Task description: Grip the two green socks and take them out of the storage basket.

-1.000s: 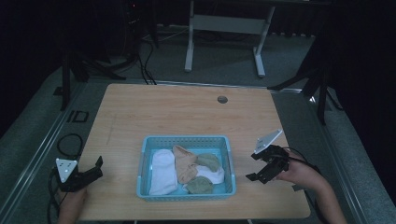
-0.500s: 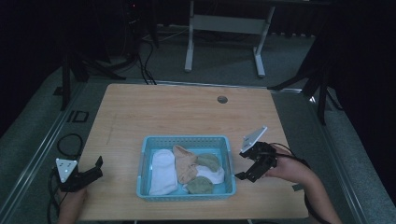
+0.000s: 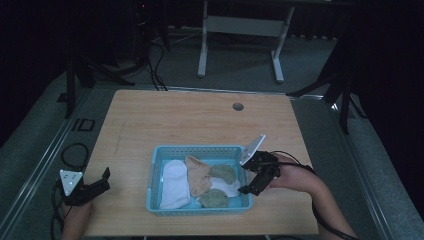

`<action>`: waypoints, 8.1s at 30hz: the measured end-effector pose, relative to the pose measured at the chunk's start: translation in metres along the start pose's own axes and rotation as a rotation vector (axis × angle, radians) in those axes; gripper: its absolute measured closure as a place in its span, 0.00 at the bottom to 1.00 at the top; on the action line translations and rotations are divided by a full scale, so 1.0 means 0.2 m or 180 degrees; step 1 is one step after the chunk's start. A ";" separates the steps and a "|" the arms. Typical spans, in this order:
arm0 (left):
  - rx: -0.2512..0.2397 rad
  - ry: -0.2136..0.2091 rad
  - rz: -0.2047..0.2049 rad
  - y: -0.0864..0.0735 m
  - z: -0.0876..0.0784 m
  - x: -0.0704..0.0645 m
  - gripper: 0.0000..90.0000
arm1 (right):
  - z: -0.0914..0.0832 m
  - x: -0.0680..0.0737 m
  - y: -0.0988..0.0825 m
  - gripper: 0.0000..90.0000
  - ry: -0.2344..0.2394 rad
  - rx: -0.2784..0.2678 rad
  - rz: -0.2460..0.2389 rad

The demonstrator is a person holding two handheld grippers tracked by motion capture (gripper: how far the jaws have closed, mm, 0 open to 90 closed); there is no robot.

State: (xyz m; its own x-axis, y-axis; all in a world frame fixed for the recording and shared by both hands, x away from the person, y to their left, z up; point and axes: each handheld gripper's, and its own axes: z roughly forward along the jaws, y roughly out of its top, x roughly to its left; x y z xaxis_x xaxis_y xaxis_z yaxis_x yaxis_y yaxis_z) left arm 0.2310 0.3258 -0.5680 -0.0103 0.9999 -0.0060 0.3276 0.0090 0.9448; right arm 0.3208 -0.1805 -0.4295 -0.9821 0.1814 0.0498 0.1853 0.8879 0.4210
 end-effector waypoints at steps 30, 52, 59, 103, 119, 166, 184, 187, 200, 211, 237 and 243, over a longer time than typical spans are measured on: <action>0.0004 -0.0012 0.0021 0.00 0.00 0.00 0.00 | 0.35 0.08 0.19 0.49 0.0244 0.0154 -0.0382; 0.0006 -0.0005 0.0018 0.00 0.00 0.00 0.00 | 0.46 0.09 0.22 0.87 0.0246 0.0341 -0.0599; 0.0005 0.0000 0.0021 0.00 0.00 0.00 0.00 | 0.38 0.12 0.24 0.89 0.0223 0.0281 -0.0662; 0.0024 0.0024 0.0026 0.00 0.00 0.00 0.00 | -0.36 -0.10 -0.15 0.89 -0.0651 -0.0483 0.0181; 0.0030 0.0026 0.0026 0.00 0.00 0.00 0.00 | -0.22 -0.19 -0.50 0.89 -0.0654 -0.0369 0.0692; 0.0028 0.0023 0.0030 0.00 0.00 0.00 0.00 | -0.18 -0.26 -0.50 0.63 -0.0732 -0.0276 0.1013; 0.0033 0.0012 0.0028 0.00 0.00 0.00 0.00 | -0.18 -0.18 -0.20 0.62 -0.0633 -0.0446 0.0593; 0.0033 0.0012 0.0027 0.00 0.00 0.00 0.00 | -0.16 -0.16 -0.15 0.63 -0.0583 -0.0475 0.0515; 0.0024 0.0004 0.0029 0.00 0.00 0.00 0.00 | 0.02 -0.13 0.05 0.63 -0.0380 -0.0309 0.0256; 0.0021 -0.0003 0.0029 0.00 0.00 0.00 0.00 | 0.20 -0.12 0.15 0.60 -0.0254 -0.0099 0.0183; 0.0013 -0.0006 0.0018 0.00 0.00 0.00 0.00 | 0.45 -0.14 0.19 0.93 -0.0288 0.0344 -0.0040; 0.0014 -0.0004 0.0018 0.00 0.00 0.00 0.00 | 0.35 -0.13 0.20 0.95 -0.0284 0.0178 -0.0060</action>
State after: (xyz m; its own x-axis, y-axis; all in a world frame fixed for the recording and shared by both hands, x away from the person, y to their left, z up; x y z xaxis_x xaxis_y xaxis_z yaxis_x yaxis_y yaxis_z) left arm 0.2312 0.3258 -0.5679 -0.0070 1.0000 -0.0010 0.3318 0.0032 0.9434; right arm 0.3554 -0.1196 -0.4775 -0.9792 0.1991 -0.0395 0.1708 0.9133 0.3697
